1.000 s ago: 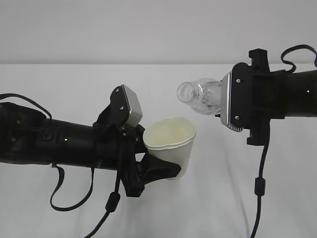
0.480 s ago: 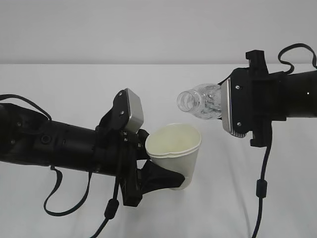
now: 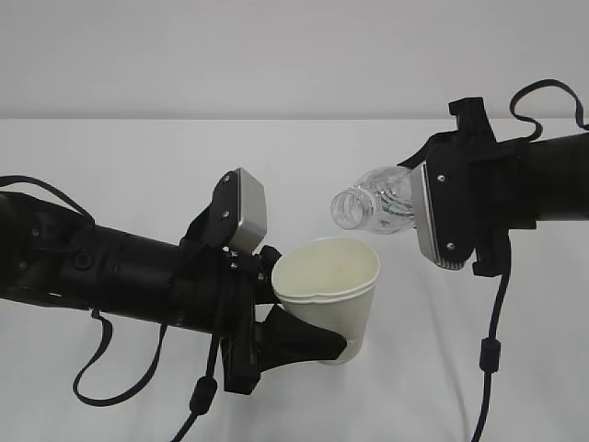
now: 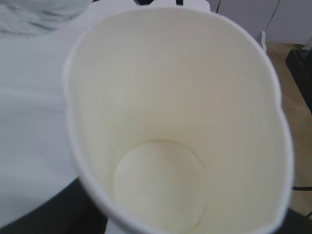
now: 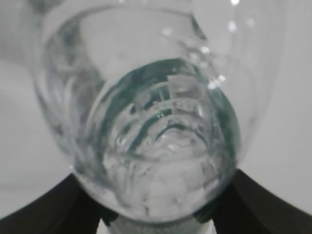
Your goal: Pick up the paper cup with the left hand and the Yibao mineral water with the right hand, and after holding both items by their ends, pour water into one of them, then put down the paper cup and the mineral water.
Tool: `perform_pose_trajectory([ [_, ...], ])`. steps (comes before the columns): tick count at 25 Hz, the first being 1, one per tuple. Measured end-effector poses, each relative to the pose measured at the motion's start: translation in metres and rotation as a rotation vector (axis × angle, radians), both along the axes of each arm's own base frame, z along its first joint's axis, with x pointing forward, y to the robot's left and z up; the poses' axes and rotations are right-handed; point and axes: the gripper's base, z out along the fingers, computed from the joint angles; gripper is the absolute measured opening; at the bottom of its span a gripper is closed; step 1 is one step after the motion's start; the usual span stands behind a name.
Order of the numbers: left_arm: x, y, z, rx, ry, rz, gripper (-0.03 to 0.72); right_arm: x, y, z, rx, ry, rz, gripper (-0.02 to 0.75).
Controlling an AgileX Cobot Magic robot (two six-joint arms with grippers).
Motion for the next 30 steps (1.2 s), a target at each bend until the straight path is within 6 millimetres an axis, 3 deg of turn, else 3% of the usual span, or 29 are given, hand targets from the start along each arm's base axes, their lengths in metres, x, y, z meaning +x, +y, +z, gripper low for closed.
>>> perform_pose_trajectory([
  [20,0.010,-0.003,0.002,0.045,-0.048,0.008,0.400,0.000,0.000,0.001,-0.096,-0.051,0.081,0.461],
  [30,0.012,-0.003,0.002,0.055,-0.020,0.028,0.397,0.009,0.002,0.015,-0.132,-0.120,0.106,0.459],
])
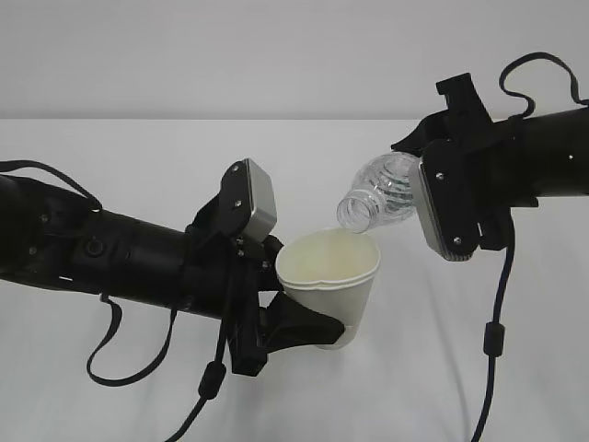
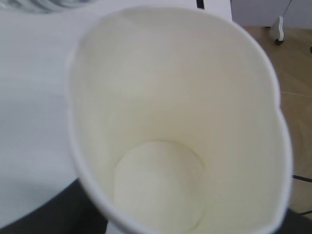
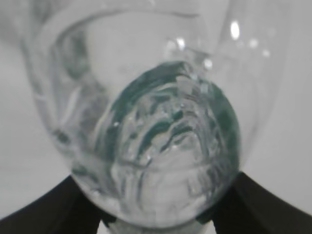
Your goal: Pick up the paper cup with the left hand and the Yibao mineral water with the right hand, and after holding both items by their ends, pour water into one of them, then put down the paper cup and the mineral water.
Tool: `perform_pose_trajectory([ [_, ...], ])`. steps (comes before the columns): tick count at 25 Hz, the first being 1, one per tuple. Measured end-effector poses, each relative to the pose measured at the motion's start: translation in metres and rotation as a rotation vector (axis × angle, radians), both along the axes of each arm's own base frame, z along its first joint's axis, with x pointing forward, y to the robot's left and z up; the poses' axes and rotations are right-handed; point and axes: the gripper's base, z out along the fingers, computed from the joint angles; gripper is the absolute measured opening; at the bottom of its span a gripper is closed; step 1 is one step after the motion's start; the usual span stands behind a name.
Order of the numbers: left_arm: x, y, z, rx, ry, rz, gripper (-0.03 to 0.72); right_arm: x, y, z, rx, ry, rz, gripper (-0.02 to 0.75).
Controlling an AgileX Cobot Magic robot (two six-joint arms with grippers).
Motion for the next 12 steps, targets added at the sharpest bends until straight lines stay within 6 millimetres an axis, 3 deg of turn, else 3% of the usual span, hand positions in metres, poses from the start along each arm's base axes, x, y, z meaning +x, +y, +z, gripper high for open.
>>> perform_pose_trajectory([
  [12,-0.0022,0.0007,-0.0018,0.019,0.030,-0.011,0.394,0.0024,0.0004,0.0041,-0.035,-0.028,0.023,0.458],
])
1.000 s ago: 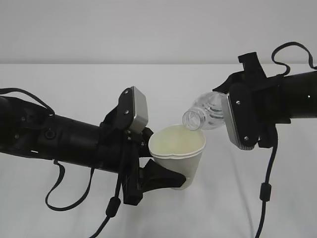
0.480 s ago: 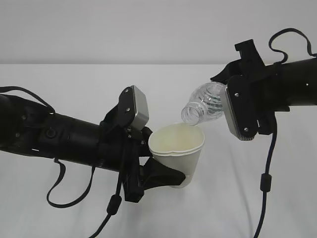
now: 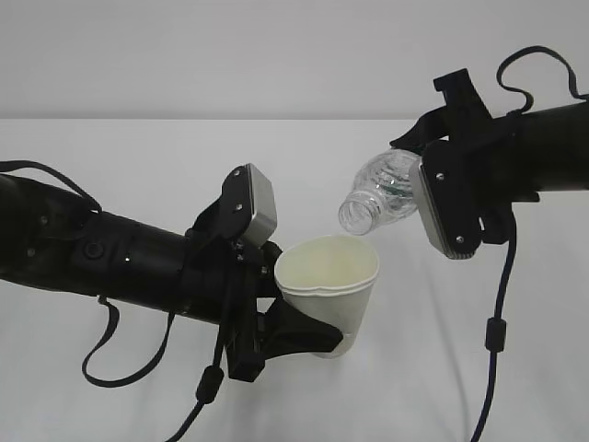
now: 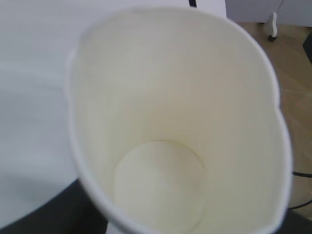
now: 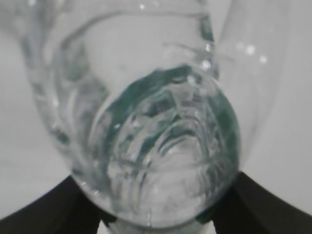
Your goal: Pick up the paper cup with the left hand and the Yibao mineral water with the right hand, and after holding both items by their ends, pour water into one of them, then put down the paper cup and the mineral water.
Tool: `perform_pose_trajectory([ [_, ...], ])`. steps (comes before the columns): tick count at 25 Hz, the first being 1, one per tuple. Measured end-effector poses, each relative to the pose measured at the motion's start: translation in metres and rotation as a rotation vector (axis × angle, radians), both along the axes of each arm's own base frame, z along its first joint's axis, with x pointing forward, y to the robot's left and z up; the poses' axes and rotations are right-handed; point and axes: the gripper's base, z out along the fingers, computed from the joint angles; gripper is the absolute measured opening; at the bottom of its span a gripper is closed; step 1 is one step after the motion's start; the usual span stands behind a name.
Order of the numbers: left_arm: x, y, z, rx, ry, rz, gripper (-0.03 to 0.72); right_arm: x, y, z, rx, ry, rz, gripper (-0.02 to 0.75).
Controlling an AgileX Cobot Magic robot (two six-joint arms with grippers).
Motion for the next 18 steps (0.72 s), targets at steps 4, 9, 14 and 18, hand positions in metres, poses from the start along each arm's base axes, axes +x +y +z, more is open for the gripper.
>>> perform_pose_trajectory([
  [4,-0.0003,0.0001,-0.0002,0.002,0.007,0.000,0.394,0.0016,0.0002,0.0027,-0.003,-0.011,0.000,0.458],
  [9,-0.0004,0.0001,-0.0003,0.003,0.007,-0.001,0.393,0.0019,-0.0001,0.0030,-0.025,-0.020,0.010,0.458],
  [14,-0.0009,0.0003,-0.0007,0.008,0.004,-0.009,0.393,0.0017,-0.0002,0.0027,-0.049,-0.029,0.026,0.456],
  [18,-0.0021,0.0008,-0.0018,0.023,-0.003,-0.028,0.393,0.0017,-0.0002,0.0027,-0.059,-0.033,0.033,0.456],
])
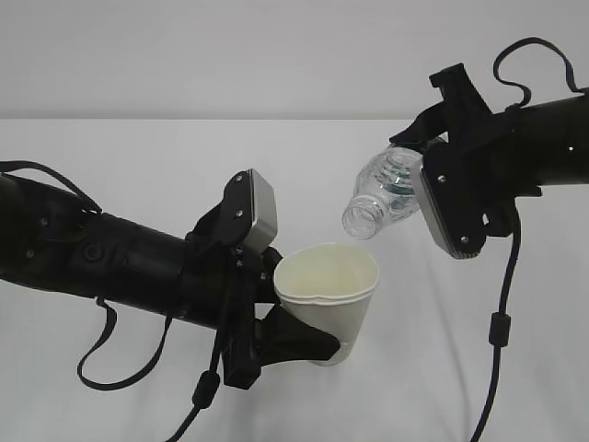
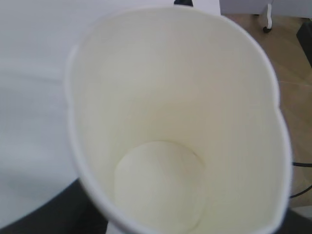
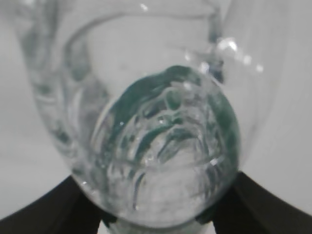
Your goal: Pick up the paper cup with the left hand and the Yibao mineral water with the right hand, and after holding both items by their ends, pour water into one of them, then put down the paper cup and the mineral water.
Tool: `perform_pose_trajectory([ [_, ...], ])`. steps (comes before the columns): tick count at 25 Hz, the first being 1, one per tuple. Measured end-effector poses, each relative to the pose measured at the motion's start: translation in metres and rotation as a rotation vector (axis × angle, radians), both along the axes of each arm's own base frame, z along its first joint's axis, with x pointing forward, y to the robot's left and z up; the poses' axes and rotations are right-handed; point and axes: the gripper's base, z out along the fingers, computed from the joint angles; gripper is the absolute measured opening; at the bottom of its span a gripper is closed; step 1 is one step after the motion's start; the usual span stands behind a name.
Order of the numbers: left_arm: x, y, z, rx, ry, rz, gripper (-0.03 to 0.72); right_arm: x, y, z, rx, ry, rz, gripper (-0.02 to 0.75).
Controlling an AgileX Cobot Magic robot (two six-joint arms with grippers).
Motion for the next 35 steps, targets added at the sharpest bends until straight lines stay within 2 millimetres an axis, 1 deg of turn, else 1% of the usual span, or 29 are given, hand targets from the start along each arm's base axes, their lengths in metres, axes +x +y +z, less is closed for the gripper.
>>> perform_pose_trajectory([
  [8,-0.0005,0.0003,-0.0006,0.008,-0.004,-0.009,0.393,0.0002,0.0000,0.0004,-0.013,-0.006,0.009,0.456],
  [12,-0.0009,0.0003,-0.0006,0.007,-0.005,-0.014,0.393,0.0021,0.0006,0.0042,-0.014,-0.020,0.012,0.456],
  [35,-0.0024,-0.0005,0.0006,-0.007,0.001,-0.030,0.391,0.0018,0.0004,0.0035,-0.070,-0.039,0.049,0.456],
])
